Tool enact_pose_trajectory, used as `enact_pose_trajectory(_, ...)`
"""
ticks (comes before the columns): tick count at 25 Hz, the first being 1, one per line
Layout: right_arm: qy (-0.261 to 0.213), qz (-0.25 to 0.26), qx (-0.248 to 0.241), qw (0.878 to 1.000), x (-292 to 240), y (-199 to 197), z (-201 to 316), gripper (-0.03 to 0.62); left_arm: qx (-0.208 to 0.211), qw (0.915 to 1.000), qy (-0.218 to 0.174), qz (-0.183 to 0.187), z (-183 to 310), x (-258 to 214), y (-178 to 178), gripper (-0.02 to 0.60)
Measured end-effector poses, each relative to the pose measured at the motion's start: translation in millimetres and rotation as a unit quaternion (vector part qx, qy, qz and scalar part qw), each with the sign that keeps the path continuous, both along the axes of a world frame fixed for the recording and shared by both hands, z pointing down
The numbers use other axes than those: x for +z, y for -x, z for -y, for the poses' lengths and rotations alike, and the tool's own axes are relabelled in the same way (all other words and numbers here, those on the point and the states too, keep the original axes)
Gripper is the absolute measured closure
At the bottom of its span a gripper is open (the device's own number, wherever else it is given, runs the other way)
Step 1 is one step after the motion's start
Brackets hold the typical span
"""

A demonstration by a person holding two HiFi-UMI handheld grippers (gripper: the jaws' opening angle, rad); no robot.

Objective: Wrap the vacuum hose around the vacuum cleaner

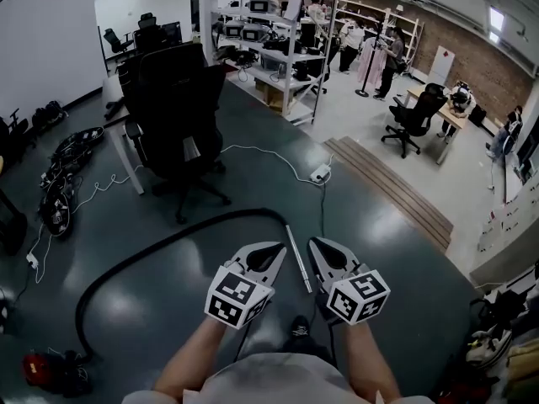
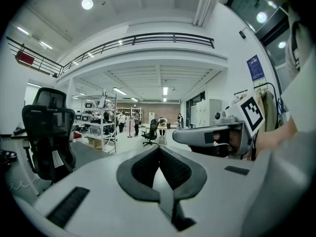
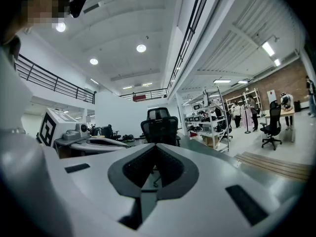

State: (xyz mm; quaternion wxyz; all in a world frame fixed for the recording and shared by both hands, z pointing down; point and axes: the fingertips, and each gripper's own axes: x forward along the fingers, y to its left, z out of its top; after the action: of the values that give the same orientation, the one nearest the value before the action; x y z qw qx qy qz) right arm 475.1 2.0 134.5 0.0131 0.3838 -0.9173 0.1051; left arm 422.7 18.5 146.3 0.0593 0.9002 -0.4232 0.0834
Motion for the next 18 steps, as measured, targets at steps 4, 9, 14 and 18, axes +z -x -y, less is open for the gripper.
enact_pose_trajectory(4,0.001,-0.001,0.002,1.000,2.5,-2.0,15.9,0.589,-0.003,1.0000,0.008,0.003,15.0,9.0,1.9,0.574)
enact_pose_trajectory(9,0.004,0.006,0.011,1.000,8.7,-21.7,50.5,0.589,-0.001,0.9999,0.015,0.008,50.0,19.0,-10.9,0.574)
enact_pose_trajectory(14,0.017,0.015,0.016,1.000,16.2,-44.5,93.8,0.589,0.001,0.9994,0.029,0.017,89.6,29.4,-29.4,0.574)
enact_pose_trajectory(18,0.028,0.017,0.014,0.999,24.6,-62.8,135.7,0.589,-0.010,0.9989,0.039,0.023,132.6,38.7,-41.0,0.574)
